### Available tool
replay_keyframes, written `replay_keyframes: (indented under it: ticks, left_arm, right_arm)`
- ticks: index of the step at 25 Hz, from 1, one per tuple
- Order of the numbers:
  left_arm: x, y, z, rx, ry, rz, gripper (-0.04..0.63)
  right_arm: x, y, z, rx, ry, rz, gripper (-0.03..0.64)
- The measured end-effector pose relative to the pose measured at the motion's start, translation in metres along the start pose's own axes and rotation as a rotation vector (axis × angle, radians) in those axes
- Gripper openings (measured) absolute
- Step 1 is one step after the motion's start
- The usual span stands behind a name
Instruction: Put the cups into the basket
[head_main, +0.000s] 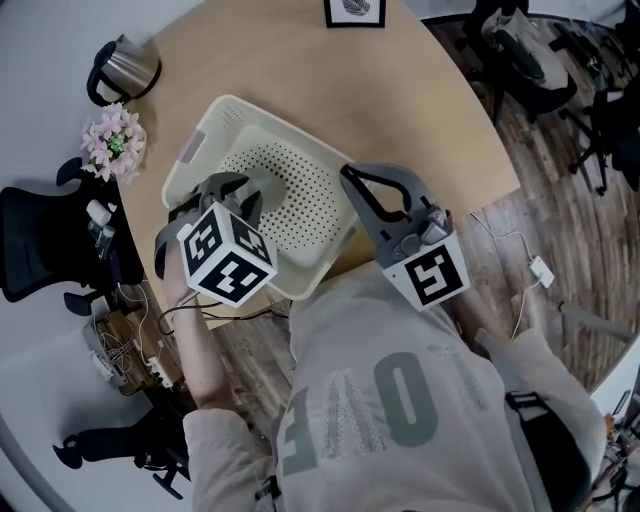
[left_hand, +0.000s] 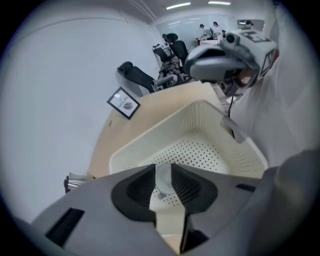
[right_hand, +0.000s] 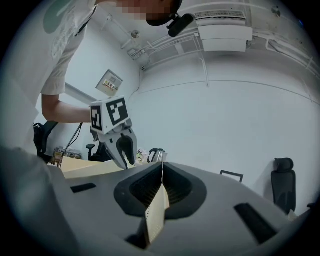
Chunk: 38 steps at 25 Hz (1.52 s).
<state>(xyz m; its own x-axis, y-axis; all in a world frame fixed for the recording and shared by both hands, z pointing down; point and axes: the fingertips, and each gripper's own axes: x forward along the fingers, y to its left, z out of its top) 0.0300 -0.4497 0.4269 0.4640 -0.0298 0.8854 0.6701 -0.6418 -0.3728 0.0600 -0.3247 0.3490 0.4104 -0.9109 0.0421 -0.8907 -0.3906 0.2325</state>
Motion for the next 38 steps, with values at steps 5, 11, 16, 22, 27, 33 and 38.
replay_keyframes:
  ticks: [5, 11, 16, 22, 27, 33, 38]
  left_arm:
    - [-0.057, -0.01, 0.045, 0.043, -0.23, 0.076, 0.022]
    - [-0.105, 0.034, 0.077, -0.127, -0.565, 0.537, 0.009]
    - [-0.115, 0.041, 0.074, -0.483, -0.633, 0.83, 0.009]
    - [-0.113, 0.003, 0.099, -0.759, -0.805, 0.802, 0.009]
    - [-0.113, -0.013, 0.108, -0.671, -0.711, 0.865, 0.009]
    - [-0.116, -0.023, 0.102, -0.808, -0.744, 0.917, 0.008]
    - [-0.121, -0.031, 0.103, -0.829, -0.751, 0.963, 0.008]
  right_arm:
    - [-0.002, 0.0, 0.016, -0.018, -0.042, 0.028, -0.002]
    - [-0.005, -0.007, 0.039, 0.011, -0.128, 0.019, -0.002]
    - [-0.012, -0.014, 0.031, -0.025, -0.077, 0.026, -0.002]
    - [-0.023, -0.03, 0.029, 0.067, -0.092, 0.047, -0.002]
    - [-0.023, -0.033, 0.034, 0.124, -0.135, 0.094, -0.002]
    - [-0.022, -0.026, 0.035, 0.093, -0.137, 0.158, -0.002]
    - [-0.024, -0.023, 0.041, 0.094, -0.157, 0.202, -0.002]
